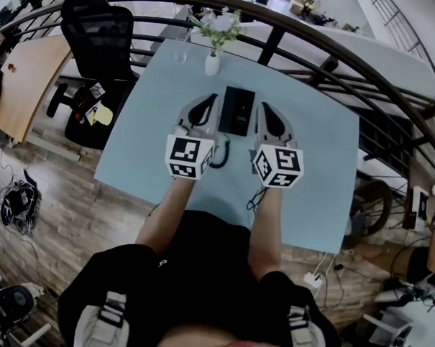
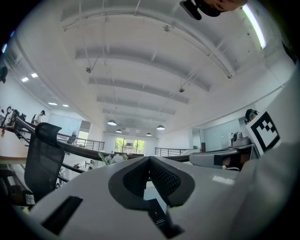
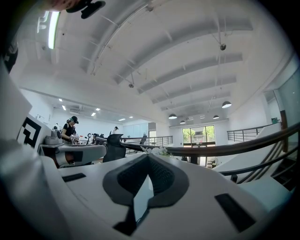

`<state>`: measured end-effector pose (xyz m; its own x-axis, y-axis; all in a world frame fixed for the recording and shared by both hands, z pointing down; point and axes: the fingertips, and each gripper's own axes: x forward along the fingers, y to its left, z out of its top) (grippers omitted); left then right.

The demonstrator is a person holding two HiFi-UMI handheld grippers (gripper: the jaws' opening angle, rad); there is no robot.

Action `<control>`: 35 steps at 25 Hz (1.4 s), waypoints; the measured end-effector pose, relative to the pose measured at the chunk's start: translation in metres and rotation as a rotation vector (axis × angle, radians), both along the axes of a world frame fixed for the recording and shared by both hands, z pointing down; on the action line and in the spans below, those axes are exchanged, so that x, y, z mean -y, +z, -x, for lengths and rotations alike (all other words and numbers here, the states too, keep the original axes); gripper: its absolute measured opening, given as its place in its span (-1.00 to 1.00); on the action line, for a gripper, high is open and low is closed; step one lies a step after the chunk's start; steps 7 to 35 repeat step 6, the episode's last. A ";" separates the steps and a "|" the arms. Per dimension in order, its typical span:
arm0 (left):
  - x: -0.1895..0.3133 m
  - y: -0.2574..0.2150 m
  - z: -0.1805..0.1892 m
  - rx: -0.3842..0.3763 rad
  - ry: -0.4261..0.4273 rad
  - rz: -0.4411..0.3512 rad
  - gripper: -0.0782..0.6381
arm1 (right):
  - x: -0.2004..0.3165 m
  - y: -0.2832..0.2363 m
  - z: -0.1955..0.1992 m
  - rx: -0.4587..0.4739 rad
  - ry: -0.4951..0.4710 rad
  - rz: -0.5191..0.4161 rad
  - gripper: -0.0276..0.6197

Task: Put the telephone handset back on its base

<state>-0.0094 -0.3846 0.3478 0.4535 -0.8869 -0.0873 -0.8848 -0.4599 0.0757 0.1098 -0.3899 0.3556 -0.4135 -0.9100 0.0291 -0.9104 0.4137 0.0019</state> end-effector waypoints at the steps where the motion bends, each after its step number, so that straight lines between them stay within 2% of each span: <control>1: 0.001 0.001 0.002 0.001 -0.003 0.005 -0.78 | 0.001 0.000 0.001 0.001 -0.002 0.000 -0.93; 35: 0.001 0.008 0.004 0.012 0.004 0.018 -0.78 | 0.002 0.000 0.008 0.006 -0.012 0.001 -0.93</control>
